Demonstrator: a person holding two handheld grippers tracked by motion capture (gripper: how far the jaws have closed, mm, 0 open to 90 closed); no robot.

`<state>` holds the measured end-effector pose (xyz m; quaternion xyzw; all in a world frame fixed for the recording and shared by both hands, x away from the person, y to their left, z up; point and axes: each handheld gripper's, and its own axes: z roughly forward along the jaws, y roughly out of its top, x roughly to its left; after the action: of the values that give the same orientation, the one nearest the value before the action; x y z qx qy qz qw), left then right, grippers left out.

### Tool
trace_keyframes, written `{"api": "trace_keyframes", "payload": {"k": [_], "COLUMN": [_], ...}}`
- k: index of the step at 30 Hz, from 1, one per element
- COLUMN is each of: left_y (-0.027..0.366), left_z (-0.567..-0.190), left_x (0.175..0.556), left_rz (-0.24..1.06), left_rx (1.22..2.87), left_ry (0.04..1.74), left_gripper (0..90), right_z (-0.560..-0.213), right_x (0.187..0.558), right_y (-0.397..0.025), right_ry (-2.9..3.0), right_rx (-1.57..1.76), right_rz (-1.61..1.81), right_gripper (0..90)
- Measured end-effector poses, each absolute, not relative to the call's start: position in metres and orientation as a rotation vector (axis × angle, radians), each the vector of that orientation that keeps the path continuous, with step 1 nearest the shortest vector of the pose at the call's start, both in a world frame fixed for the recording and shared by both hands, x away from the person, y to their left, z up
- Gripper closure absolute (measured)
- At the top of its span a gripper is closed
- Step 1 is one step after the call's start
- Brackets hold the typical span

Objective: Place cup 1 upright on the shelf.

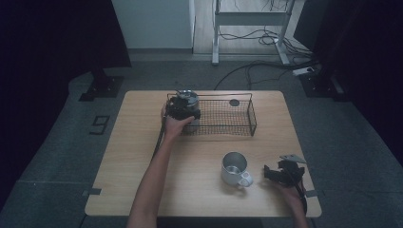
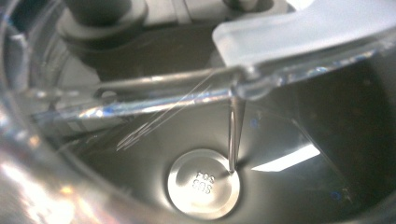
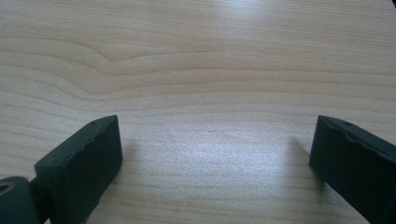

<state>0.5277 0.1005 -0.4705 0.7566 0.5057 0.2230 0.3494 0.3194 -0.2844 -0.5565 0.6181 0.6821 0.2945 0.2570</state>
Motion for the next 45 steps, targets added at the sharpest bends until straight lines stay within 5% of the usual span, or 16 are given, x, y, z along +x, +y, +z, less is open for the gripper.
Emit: {"api": "trace_keyframes", "payload": {"k": [45], "left_y": [0.115], "left_z": [-0.455], "left_x": [0.505], "left_rz": [0.566], "left_rx": [1.882], "left_ry": [1.227], "left_gripper": [0.0], "right_z": [-0.556], "right_x": [0.319], "right_y": [-0.284], "right_ry": [1.851], "right_rx": [1.677], "right_rz": [0.799], "right_gripper": [2.2]}}
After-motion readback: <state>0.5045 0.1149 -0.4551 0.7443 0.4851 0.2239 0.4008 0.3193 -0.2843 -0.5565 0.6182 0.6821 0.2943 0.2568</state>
